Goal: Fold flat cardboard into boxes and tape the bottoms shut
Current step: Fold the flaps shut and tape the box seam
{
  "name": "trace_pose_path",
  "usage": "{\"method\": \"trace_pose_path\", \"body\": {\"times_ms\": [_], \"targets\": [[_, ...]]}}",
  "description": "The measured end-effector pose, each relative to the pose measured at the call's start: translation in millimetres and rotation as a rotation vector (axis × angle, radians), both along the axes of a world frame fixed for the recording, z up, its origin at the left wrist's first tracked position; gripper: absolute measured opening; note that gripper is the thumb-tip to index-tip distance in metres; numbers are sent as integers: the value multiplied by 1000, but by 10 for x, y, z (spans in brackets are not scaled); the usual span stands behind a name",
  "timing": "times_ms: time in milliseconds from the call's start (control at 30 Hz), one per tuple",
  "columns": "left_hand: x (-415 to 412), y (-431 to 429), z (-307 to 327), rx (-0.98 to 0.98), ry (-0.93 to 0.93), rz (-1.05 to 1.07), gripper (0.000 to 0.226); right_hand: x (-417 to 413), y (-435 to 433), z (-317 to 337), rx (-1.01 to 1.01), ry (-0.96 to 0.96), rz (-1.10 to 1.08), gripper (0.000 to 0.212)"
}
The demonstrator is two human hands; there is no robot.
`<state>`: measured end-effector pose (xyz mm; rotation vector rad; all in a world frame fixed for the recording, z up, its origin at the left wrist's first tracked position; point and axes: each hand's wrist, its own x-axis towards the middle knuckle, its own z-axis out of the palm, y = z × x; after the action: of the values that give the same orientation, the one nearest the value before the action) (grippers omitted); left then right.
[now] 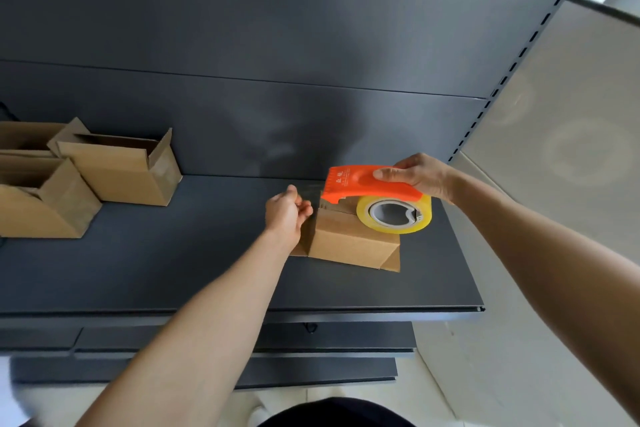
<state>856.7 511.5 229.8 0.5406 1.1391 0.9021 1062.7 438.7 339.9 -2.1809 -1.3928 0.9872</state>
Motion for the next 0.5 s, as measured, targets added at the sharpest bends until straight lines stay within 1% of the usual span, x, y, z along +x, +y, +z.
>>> {"method": "trace_pose_path", "body": {"times_ms": [100,200,300,367,433,500], "targets": [[-101,32,-65,-16,80,-4,26,-88,70,-6,-10,-26,28,52],[-169,26,-89,-63,59,-95,21,-130,122,-17,-7,-52,32,52],[-198,8,-105,-84,96,-209,36,-138,121,-27,-4,-60,26,53],[-186,-17,-106,-84,155,-277,41,-152,124,-27,-9,-65,25,53],[-167,-31,-126,-100,178,-319,40,-181,132,-27,-9,-68,29,50],[-150,-32,-160,-106,196,-347,34,-207,144,-23,-8,-69,25,46]]}}
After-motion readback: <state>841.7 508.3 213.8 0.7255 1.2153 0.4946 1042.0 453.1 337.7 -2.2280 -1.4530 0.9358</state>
